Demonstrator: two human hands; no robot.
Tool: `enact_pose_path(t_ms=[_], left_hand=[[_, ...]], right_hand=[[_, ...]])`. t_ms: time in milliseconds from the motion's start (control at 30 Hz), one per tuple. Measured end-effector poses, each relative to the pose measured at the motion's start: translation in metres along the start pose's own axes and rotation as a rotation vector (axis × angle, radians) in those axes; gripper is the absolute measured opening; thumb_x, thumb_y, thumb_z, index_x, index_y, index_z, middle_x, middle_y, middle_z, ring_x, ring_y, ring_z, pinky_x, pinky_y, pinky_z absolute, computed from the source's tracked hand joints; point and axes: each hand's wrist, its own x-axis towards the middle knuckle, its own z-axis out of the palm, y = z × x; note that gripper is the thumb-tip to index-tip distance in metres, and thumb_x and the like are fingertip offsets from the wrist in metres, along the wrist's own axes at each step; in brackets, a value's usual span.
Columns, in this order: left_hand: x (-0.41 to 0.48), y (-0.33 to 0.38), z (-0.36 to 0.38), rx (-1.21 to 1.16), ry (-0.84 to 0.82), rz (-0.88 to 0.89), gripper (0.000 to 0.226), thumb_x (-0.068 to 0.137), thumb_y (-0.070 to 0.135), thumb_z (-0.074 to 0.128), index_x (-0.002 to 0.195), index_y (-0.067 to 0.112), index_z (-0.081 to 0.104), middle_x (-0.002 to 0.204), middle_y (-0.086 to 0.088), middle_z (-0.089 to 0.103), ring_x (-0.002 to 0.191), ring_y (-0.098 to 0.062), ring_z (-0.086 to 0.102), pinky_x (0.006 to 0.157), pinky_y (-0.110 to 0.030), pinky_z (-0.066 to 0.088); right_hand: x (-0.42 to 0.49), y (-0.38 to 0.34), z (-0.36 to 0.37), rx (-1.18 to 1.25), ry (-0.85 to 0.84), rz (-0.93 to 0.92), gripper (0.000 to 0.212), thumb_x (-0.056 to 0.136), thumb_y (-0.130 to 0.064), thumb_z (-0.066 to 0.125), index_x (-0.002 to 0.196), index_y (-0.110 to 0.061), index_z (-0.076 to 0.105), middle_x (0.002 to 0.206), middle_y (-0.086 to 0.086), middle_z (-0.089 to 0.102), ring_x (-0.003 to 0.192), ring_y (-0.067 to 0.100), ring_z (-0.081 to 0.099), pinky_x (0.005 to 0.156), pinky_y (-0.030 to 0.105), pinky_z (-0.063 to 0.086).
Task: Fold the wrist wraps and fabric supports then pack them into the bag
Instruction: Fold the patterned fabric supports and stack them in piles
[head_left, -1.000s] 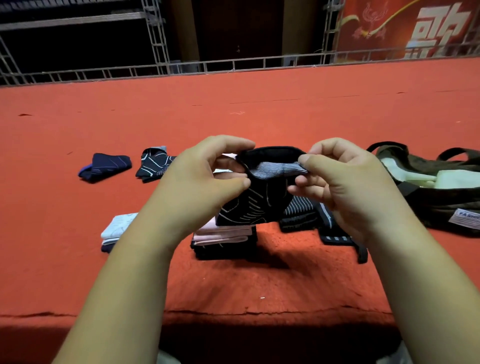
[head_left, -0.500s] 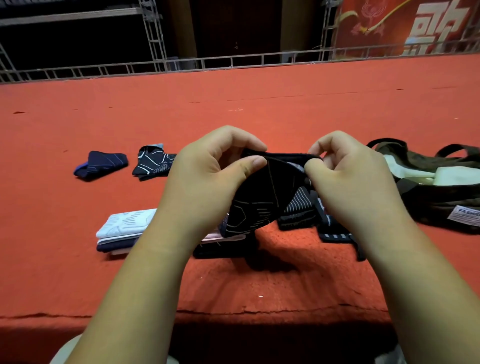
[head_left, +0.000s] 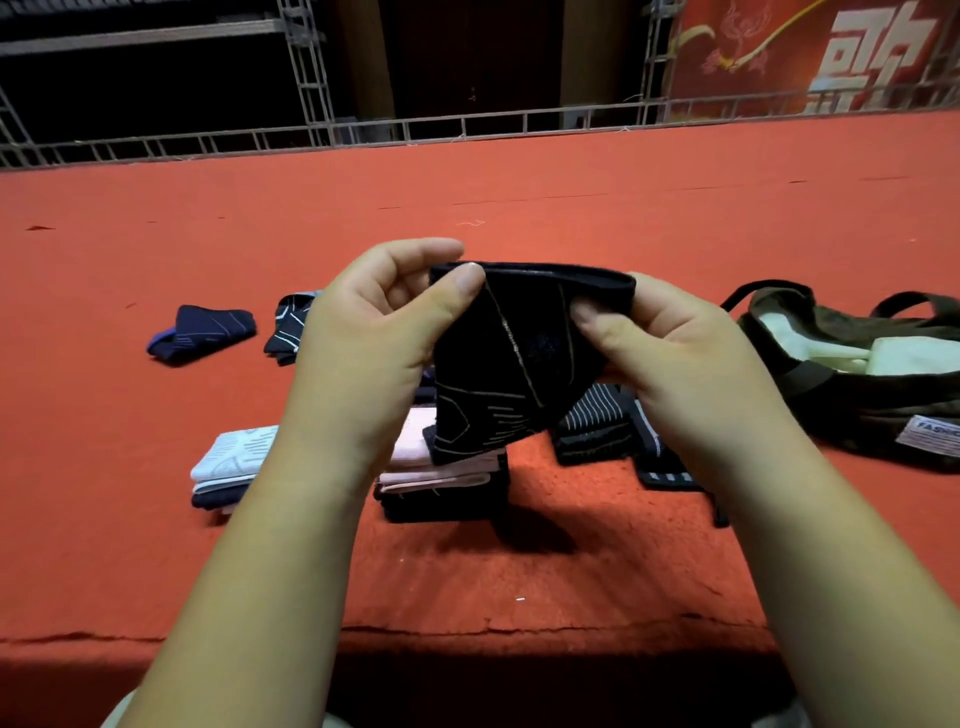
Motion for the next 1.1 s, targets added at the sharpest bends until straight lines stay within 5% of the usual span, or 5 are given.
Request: enact_pose_path(t_ms=[133,367,533,867,1100], left_hand=[[-0.003,0.000,-0.011,0.084,-0.258,-0.189,0.020,0.103,0.027,0.067,0.109,0.012,0.079,0.097,-0.005,0.082,0.087,-0.017,0.076,0.082,-0.035,0.061],[-0.006,-0.005,0.001,-0.105,-0.173,-0.322,0.020,0.100,0.018,0.070,0.114,0.006,0.079,0.109,-0.021,0.079,0.089,-0.029,0.073,0.078,-0.037,0.061],[-0.004,-0.007,0.000,-0.137,-0.120,-0.378,0.020,0.100,0.020,0.071,0.108,0.004,0.079,0.100,-0.021,0.079,0.076,-0.026,0.073,0.064,-0.032,0.063],[0.003,-0.011,-0.023,-0.012,-0.245,-0.366,0.026,0.100,0.010,0.068,0.124,0.015,0.075,0.098,-0.004,0.075,0.082,-0.018,0.066,0.072,-0.035,0.067],[0.002,-0.006,-0.025,-0.074,-0.249,-0.416,0.043,0.096,-0.011,0.051,0.093,0.019,0.082,0.090,-0.015,0.067,0.086,-0.026,0.060,0.070,-0.028,0.063]], right_hand=[[0.001,0.004,0.003,0.167,0.076,0.079,0.023,0.108,-0.029,0.063,0.117,-0.019,0.082,0.109,0.007,0.082,0.107,0.030,0.078,0.102,0.059,0.059],[0.004,0.001,-0.004,0.286,-0.003,0.212,0.038,0.098,-0.046,0.066,0.097,-0.012,0.081,0.084,0.002,0.079,0.063,0.010,0.067,0.055,0.022,0.050],[0.003,0.014,-0.004,0.215,-0.137,0.265,0.022,0.101,-0.024,0.070,0.115,-0.012,0.081,0.112,0.026,0.077,0.089,0.032,0.062,0.074,0.041,0.047],[0.007,0.024,0.003,0.370,-0.137,0.313,0.025,0.106,-0.008,0.058,0.122,-0.015,0.076,0.083,0.003,0.074,0.045,0.003,0.055,0.043,0.016,0.040],[0.009,0.029,0.001,0.565,-0.187,0.362,0.050,0.102,0.006,0.041,0.094,-0.021,0.082,0.096,0.014,0.077,0.078,0.021,0.073,0.064,0.030,0.063]])
